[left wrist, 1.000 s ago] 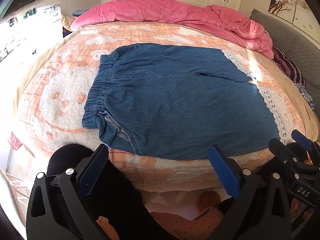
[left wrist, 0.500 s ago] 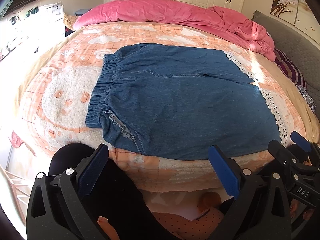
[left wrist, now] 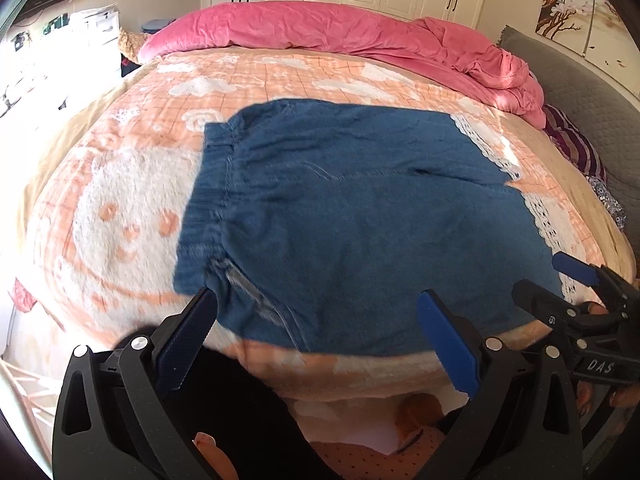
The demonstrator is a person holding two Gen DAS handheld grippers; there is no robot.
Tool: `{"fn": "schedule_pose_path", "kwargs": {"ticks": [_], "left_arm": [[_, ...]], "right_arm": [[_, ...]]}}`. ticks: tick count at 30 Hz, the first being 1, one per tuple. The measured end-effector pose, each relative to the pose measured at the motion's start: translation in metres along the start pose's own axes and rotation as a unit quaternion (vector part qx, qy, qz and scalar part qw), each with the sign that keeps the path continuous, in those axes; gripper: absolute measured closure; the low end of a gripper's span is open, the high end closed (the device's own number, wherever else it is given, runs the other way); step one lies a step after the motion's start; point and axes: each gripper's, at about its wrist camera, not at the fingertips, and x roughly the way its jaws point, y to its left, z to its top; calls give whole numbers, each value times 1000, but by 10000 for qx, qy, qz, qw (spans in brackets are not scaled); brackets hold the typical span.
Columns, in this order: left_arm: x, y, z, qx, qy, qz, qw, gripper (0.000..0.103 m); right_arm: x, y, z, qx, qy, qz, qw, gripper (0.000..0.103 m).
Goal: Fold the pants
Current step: 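Grasp the elastic waistband with the left tool while the right tool grasps the waistband beside it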
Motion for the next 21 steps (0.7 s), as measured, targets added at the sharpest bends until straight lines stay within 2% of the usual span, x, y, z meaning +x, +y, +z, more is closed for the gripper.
{"fn": "schedule_pose_path", "kwargs": {"ticks": [2,8,14,17,21], "left_arm": [[9,14,16,-9,-19,53,10000,4],[45,64,68,-153,-72,305,9994,4],[98,94,125,-24,62,509,9987,4],[123,103,147,158,174,427,9988,4],[152,110,163,137,272,318,9990,4]], "right_arm": [[7,2,17,-196,45,73,9998,8],[45,7,82,-704,330,751,9941,8],[104,18,138,-1757,449,609,9815,8],[135,18,164,-1998,594,679,9757,8],[169,25,192,-2406,691,641,9660,8]]}}
